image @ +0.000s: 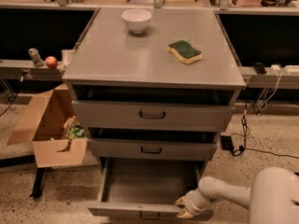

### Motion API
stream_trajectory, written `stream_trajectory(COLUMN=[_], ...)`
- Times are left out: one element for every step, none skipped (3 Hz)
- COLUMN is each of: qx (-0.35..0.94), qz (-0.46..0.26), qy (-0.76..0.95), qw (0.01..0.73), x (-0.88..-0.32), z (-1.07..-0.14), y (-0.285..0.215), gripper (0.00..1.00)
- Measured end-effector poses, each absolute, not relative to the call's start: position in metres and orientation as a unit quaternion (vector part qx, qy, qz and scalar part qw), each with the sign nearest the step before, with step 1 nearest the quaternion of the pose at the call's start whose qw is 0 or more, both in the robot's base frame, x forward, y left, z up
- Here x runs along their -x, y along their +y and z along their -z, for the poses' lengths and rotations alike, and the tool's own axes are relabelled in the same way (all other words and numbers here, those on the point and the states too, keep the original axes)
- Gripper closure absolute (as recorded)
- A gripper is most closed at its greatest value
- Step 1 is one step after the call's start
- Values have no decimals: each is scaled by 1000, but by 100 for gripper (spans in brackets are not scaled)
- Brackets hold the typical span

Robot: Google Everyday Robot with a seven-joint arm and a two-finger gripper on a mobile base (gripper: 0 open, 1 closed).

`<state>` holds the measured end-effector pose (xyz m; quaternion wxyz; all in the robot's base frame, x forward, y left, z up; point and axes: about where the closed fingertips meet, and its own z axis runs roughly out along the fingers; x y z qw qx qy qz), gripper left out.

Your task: Open bottom drawer

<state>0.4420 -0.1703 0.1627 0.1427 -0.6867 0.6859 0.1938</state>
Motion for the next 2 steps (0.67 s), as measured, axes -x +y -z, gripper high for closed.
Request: stream_trajectory(qx=[686,686], qz=[-206,-206], qy=[683,683], qw=[142,142], x=[-438,-438], z=[-159,-159], y=[-167,-167], gripper=[71,46])
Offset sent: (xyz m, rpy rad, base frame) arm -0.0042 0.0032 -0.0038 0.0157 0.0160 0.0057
